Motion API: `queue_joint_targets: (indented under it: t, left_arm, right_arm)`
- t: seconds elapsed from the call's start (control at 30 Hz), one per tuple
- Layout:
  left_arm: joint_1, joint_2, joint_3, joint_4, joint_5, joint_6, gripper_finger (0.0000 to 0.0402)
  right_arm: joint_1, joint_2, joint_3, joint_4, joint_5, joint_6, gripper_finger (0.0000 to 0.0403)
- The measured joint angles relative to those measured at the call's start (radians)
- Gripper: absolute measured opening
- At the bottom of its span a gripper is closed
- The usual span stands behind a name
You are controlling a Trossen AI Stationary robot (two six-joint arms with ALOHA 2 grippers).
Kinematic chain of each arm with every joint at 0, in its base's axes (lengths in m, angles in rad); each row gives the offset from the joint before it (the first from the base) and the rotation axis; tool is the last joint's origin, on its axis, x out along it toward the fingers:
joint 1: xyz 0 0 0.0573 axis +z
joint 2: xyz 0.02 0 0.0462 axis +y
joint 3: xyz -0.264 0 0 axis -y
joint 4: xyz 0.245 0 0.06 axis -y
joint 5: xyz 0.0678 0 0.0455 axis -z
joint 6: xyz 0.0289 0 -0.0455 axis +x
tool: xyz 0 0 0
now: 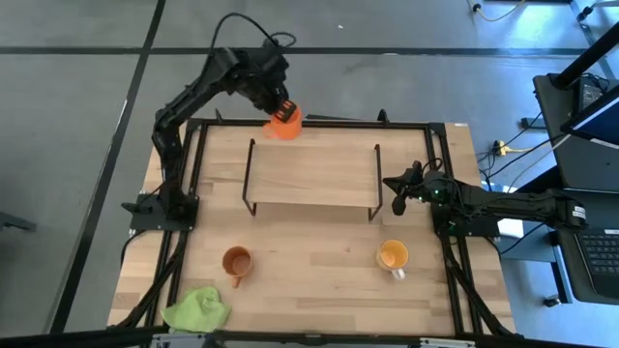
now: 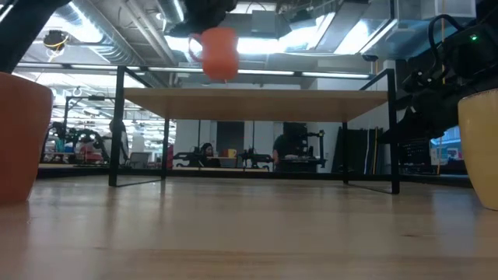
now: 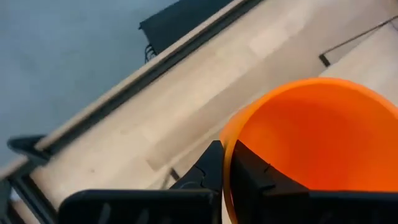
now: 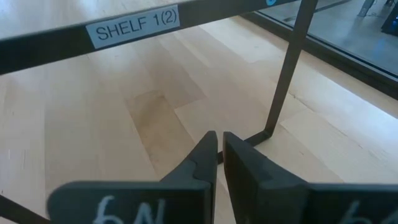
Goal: Stack small to large cups/mugs on shelf
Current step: Put the orange cup on the shelf
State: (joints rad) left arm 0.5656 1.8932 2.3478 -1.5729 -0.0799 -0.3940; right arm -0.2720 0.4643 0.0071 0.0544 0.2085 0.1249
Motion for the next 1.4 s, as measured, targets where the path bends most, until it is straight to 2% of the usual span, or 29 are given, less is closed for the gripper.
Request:
queue_joint_targets:
  t: [0.23,0.37,0.47,0.6,0.77,1.03,1.1,1.23,1.4]
  left_arm:
    - [-0.152,0.002,-0.001,0.001,-0.168,-0.303,0.0011]
    - [-0.209,0.005,-0.006,0.003,-0.181,-0.412,0.0007]
    - [-0.251,0.004,-0.057,0.004,-0.214,-0.473,0.0006]
    - [-0.303,-0.013,-0.176,0.001,-0.195,-0.548,0.0006]
    - [-0.351,-0.113,-0.299,0.000,-0.198,-0.657,0.0006]
    - [-0.497,-0.285,-0.462,0.002,-0.292,-1.099,0.0006]
    - [-0.519,-0.294,-0.519,0.000,-0.272,-1.199,0.0006]
    - [-0.547,-0.281,-0.583,0.001,-0.208,-1.274,0.0006]
    - [-0.549,-0.254,-0.545,0.003,-0.228,-1.281,0.0006]
  right_arm:
    - [0.000,0.000,0.000,0.000,0.000,0.001,0.0029]
    - [0.000,0.000,0.000,0.000,0.000,0.000,0.0029]
    - [0.000,0.000,0.000,0.000,0.000,0.001,0.0029]
    - [0.000,0.000,0.000,0.000,0.000,0.001,0.0029]
    - [0.000,0.000,0.000,0.000,0.000,0.001,0.0029]
    - [0.000,0.000,0.000,0.000,0.000,0.000,0.0029]
    - [0.000,0.000,0.000,0.000,0.000,0.000,0.0029]
    - [0.000,0.000,0.000,0.000,0.000,0.000,0.0029]
    - [0.000,0.000,0.000,0.000,0.000,0.000,0.0029]
